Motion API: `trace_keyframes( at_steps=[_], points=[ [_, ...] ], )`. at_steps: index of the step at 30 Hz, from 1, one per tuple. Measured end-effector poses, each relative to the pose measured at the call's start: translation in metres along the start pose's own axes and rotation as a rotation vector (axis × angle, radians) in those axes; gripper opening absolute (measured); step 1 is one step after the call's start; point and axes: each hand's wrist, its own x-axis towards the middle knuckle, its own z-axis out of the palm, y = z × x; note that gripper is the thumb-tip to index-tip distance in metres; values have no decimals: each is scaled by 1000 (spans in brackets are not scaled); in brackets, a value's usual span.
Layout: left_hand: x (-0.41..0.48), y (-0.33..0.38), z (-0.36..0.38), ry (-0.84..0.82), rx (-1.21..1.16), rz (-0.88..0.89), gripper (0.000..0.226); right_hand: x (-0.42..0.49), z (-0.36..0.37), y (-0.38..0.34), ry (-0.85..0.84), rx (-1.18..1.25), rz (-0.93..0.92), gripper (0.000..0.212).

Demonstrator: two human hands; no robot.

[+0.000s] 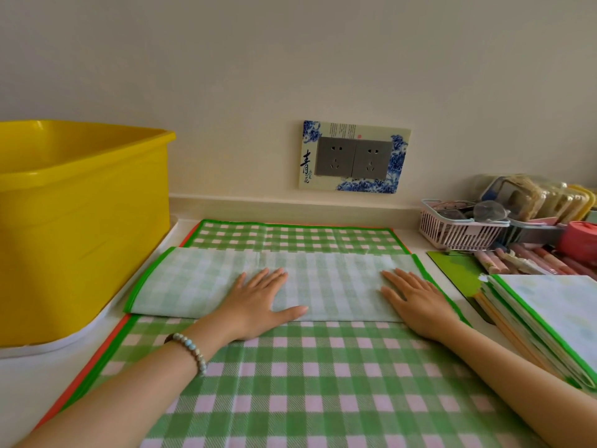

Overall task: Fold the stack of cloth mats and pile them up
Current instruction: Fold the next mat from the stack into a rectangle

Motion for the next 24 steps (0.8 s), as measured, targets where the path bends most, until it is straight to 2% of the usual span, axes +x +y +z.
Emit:
trace_keyframes(
  at_steps=[8, 12, 16, 24],
  points=[
    [-1, 2, 0, -9, -13, -7, 112, -1, -10, 3, -38, -15, 35, 57],
    [-1, 3, -1, -13, -8, -13, 115, -9, -11, -42, 49, 42, -134, 57],
    [-1, 5, -2, -14, -4, -20, 118, -15, 0, -94, 15, 93, -296, 55],
    [-1, 5, -3, -2, -16, -16, 112, -15, 17, -104, -18, 78, -294, 57]
  ],
)
